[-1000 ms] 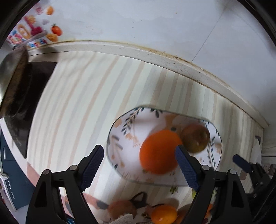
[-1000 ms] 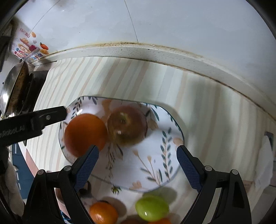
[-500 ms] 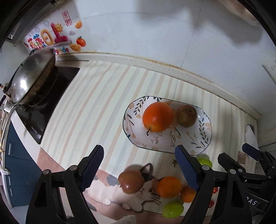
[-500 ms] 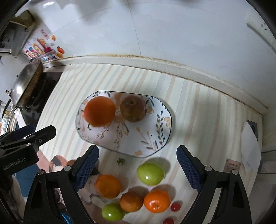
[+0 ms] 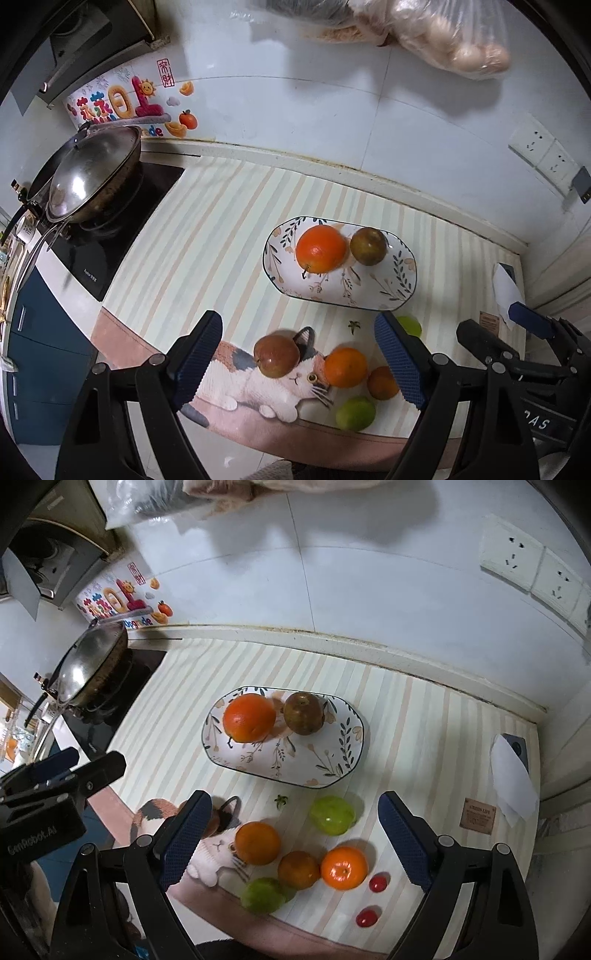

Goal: Organize fruits
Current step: 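Open both tools and lift them away from the plate, then grasp an orange with the left tool while the right tool grasps a tangerine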

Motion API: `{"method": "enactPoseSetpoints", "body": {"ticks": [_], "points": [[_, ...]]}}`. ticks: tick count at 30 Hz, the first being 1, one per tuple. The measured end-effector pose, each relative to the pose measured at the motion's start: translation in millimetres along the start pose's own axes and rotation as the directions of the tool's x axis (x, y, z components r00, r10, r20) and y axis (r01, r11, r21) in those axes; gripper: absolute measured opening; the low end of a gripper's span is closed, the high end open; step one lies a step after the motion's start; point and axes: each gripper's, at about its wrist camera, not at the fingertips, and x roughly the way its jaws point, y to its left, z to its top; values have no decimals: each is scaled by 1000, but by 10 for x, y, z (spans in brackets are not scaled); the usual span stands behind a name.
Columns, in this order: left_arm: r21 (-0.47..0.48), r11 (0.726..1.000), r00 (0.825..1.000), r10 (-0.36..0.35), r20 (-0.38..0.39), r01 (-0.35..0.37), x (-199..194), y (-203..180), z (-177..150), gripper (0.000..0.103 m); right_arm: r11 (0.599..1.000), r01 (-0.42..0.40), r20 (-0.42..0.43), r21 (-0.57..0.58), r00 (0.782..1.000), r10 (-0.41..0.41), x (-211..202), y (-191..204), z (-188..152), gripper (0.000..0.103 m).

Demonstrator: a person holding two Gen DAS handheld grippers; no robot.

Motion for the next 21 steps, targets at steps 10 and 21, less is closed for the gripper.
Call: {"method": "enactPoseSetpoints", "body": {"ticks": [10, 21], "points": [[-16, 1000, 996, 3, -90, -5, 218, -11, -286, 84, 998, -41, -12, 57, 999, 41, -97, -78, -181, 94], [-32, 999, 906, -43, -421, 33, 1431, -199, -647, 84, 975, 24, -244, 220, 969, 31, 921, -682, -530, 93]]}}
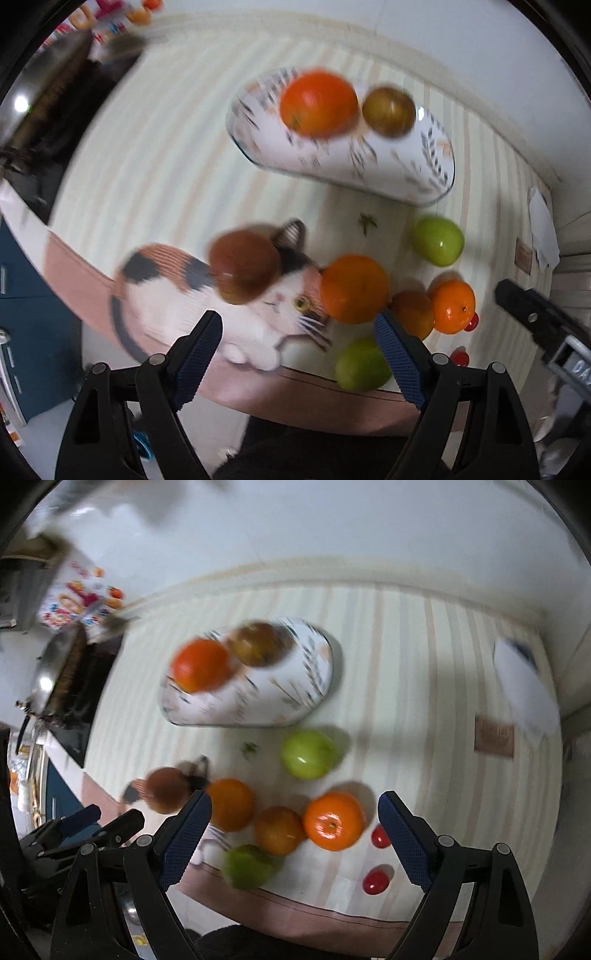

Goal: Organize fruits
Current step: 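Grasp an orange with the left tool while the right tool grasps a tangerine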

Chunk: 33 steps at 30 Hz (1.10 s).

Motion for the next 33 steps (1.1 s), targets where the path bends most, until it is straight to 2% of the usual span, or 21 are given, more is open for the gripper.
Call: {"method": "enactPoseSetpoints", "body": {"ticks": [6, 8, 11, 13, 15, 17, 19, 20, 24, 29, 33], "points": [[-13, 998, 991, -58, -122, 57, 451, -151, 199, 84, 989, -43, -135, 144, 989, 62, 591, -398, -93, 91], [-7, 998, 986, -62, -154, 61, 570, -207, 247, 84, 984, -27, -164, 177, 985, 56, 738, -471, -128, 91], [13, 998, 980, -54, -192, 58, 749, -303, 292, 84, 980, -25, -196, 197, 978, 64, 930, -534, -156, 87], [26, 999, 978, -37, -206, 44, 846, -349, 298, 84, 981, -35, -180, 189, 981, 70, 973, -527, -156, 84], [32, 999, 977, -34, -211, 42, 892, -369, 292, 84, 983, -32, -186, 183, 980, 67, 996, -517, -142, 80], [34, 998, 977, -35, -209, 43, 924, -381, 282, 78, 984, -36, -204, 173, 976, 72, 1034, -486, -122, 75], [18, 997, 976, -68, -207, 73, 920, -363, 291, 65, 987, -28, -218, 157, 974, 63, 1066, -463, -122, 73], [14, 996, 976, -79, -204, 84, 915, -364, 289, 64, 988, -27, -227, 154, 972, 62, 1090, -456, -125, 72], [50, 998, 985, -35, -171, 44, 904, -418, 295, 63, 990, -34, -238, 134, 969, 65, 1138, -440, -136, 68], [38, 999, 984, -29, -175, 36, 934, -426, 338, 64, 994, -38, -256, 101, 964, 63, 1200, -404, -143, 68], [20, 999, 986, -30, -162, 33, 929, -435, 312, 63, 997, -27, -242, 77, 969, 45, 1215, -352, -135, 68]]}}
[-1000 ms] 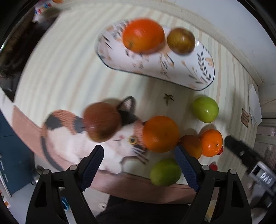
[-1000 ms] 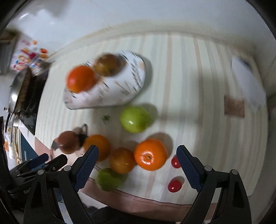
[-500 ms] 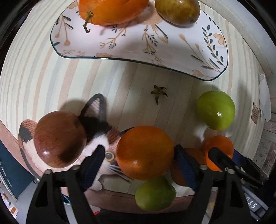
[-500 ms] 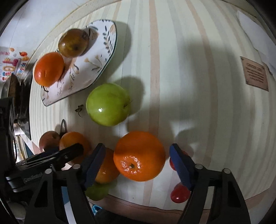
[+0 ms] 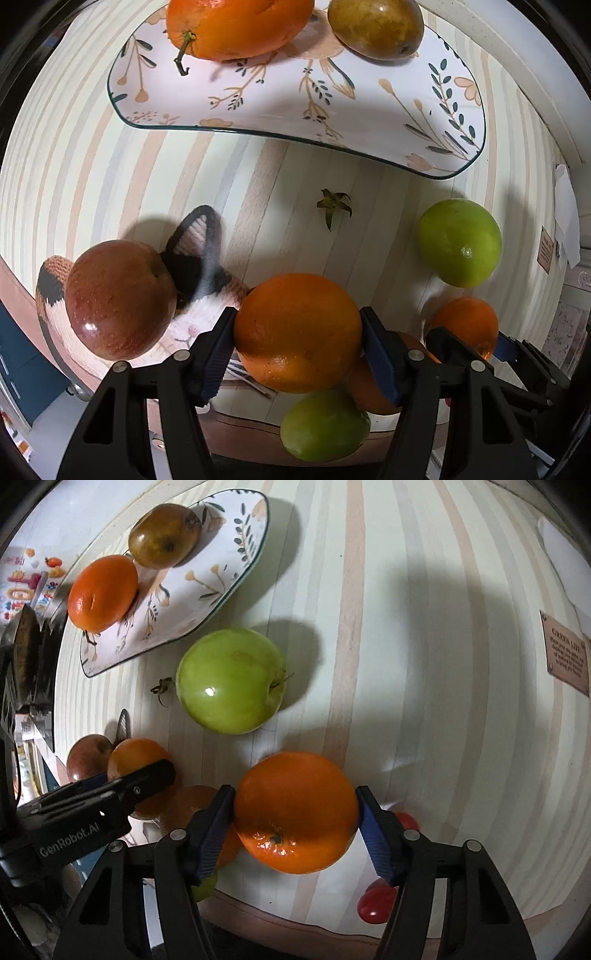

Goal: Organize fruits
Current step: 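Grasp an orange with the left tool while the right tool grasps a tangerine, then carry both fruits to the plate and release them beside the first fruits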

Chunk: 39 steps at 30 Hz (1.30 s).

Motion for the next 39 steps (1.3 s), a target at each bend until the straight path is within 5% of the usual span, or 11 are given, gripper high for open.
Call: {"method": "enactPoseSetpoints", "body": {"ticks": [8, 14, 23, 31, 39], "points": [[14, 1000, 998, 5, 70, -6, -245, 84, -32, 63, 1000, -2, 37, -17, 999, 3, -93, 46, -37, 67], [11, 998, 984, -62, 167, 62, -802, 216, -59, 63, 997, -65, 105, -34, 992, 68, -509, 173, 4, 67], [-26, 997, 961, -66, 267, 76, -1377, 539, 392, 63, 987, -102, 207, -122, 970, 126, -1023, 545, 465, 67], [-87, 996, 980, 54, 191, -38, -1102, 990, 1091, 63, 987, -55, 147, -154, 986, 77, -441, 893, 1050, 67], [-115, 993, 995, 45, 87, -35, -743, 1167, 1419, 63, 985, -23, 87, -168, 995, 38, 20, 1049, 1275, 67]]}}
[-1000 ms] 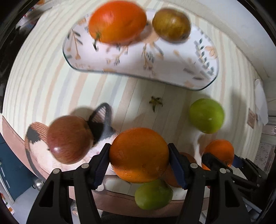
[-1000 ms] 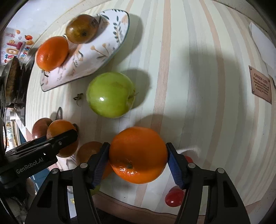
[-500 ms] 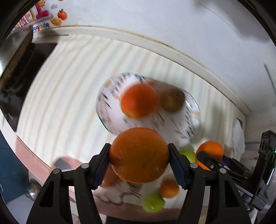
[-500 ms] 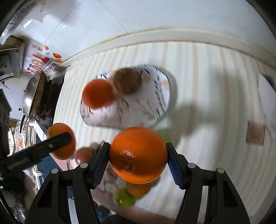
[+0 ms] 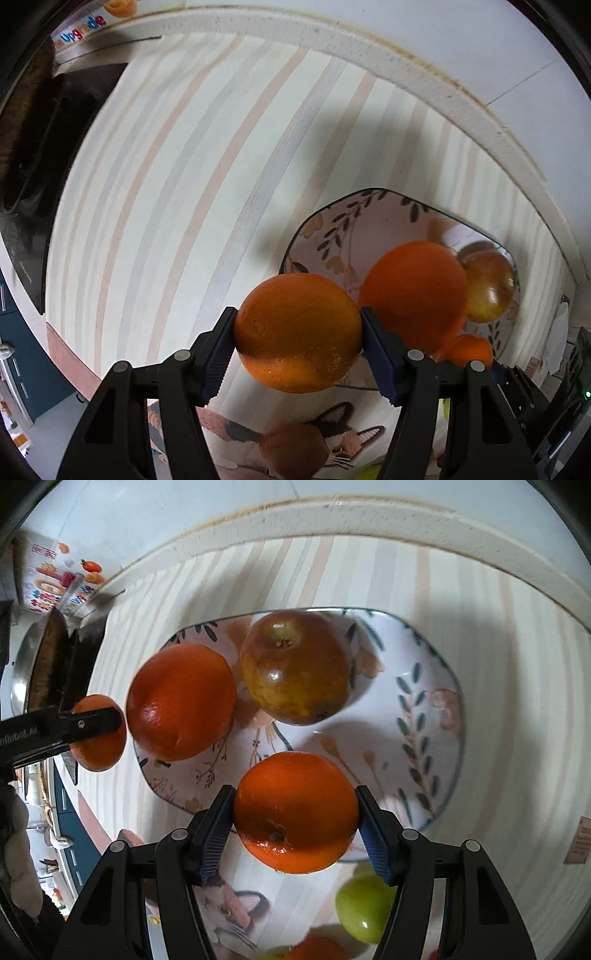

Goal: Organize fruits
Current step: 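Carry both fruits to the plate and release them beside the first fruits, then lift both open tools away from the plate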

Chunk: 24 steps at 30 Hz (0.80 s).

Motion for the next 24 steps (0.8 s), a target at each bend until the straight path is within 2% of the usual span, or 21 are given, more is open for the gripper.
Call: {"method": "enactPoseSetpoints", "body": {"ticks": [5, 14, 16, 18, 21, 24], "points": [[-13, 1000, 1000, -7, -29, 7, 122, 17, -13, 63, 1000, -1, -13, -10, 1000, 1, 93, 73, 51, 67], [-26, 1000, 1000, -15, -25, 15, 147, 16, -19, 66, 1000, -18, -27, -15, 999, 17, 123, 137, 152, 68], [-27, 1000, 1000, -11, -20, 11, 127, 21, -44, 77, 1000, -17, -27, -16, 1000, 17, 105, 153, 161, 70], [-28, 1000, 1000, -11, -10, 11, 81, 37, -67, 84, 1000, -17, -23, -19, 1000, 17, 56, 141, 144, 78], [-26, 1000, 1000, -10, 6, 10, -20, 42, -155, 87, 1000, -17, -13, -20, 1000, 17, -57, 145, 97, 88], [-26, 1000, 999, -12, 41, 13, -165, 37, -276, 87, 1000, 6, 0, -30, 1000, -6, -173, 168, 36, 92]]}}
